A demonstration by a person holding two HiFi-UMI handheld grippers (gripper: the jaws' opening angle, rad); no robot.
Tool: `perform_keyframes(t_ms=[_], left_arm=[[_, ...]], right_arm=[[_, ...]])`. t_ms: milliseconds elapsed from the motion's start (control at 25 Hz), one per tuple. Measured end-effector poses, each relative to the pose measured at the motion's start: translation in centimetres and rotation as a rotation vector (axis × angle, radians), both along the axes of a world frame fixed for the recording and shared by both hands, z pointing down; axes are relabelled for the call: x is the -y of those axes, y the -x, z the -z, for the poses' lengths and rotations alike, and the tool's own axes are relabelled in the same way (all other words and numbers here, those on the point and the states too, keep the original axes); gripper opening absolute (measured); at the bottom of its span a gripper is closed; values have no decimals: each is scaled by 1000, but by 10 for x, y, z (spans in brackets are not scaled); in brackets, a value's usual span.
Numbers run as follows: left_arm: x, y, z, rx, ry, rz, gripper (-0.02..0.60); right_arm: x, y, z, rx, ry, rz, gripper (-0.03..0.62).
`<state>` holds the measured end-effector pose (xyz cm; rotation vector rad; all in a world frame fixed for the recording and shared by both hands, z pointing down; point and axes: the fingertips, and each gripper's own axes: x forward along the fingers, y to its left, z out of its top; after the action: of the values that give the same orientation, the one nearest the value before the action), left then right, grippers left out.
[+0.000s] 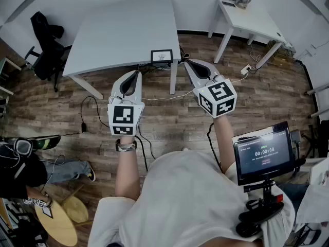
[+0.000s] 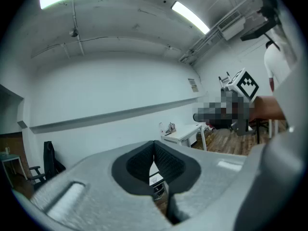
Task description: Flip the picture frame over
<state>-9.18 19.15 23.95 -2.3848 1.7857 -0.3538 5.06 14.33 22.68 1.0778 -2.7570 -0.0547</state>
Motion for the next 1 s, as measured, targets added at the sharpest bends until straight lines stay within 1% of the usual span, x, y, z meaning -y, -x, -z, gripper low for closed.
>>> perform_keyframes(t_ms=[120, 280, 400, 560, 800, 1000], left_arm=[[2, 1, -4, -7, 20, -7, 5], [4, 1, -7, 0, 43, -31, 5], [0, -4, -10, 7, 44, -67, 5], [-7, -11, -18, 11, 55, -87, 5], [5, -19, -27, 17, 62, -106, 5], [12, -24, -30, 34, 66, -105, 5]], right_arm=[[1, -2, -1, -1, 8, -12, 0], [-2, -4, 6, 41, 15, -35, 2], [-9, -8, 3, 36, 24, -64, 2], [-19, -16, -7, 30, 45, -86, 2], [-6, -26, -15, 40, 44, -106, 2], [2, -26, -23, 56, 59, -95, 2]])
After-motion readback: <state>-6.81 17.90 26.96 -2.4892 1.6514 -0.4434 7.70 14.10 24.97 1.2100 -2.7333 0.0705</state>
